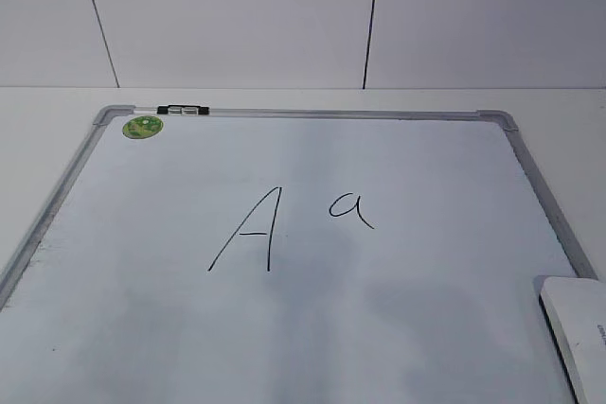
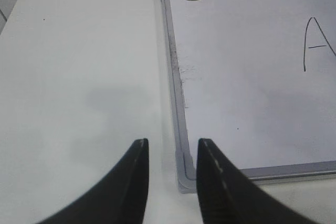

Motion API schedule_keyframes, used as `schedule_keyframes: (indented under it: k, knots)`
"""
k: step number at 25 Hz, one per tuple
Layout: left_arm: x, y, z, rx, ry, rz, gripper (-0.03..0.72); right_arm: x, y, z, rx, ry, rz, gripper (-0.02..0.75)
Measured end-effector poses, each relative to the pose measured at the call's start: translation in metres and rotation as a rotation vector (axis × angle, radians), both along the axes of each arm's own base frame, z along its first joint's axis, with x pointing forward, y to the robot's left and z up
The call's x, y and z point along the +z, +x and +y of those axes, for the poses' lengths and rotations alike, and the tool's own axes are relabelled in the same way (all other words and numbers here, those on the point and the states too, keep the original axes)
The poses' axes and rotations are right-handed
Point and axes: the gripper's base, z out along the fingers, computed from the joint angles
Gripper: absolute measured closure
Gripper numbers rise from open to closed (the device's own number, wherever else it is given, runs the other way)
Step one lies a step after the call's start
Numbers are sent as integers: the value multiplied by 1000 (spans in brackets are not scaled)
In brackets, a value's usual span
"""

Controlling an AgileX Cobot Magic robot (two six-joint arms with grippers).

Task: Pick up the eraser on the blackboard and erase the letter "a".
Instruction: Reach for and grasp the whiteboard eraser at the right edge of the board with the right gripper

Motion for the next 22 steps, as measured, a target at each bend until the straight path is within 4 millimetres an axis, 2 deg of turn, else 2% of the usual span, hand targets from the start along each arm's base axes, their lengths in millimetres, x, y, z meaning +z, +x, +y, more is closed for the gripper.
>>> schedule_keyframes:
  k: [22]
  knots:
    - [0,0,0,0,0,0,453,0,0,0,0,0,0,146]
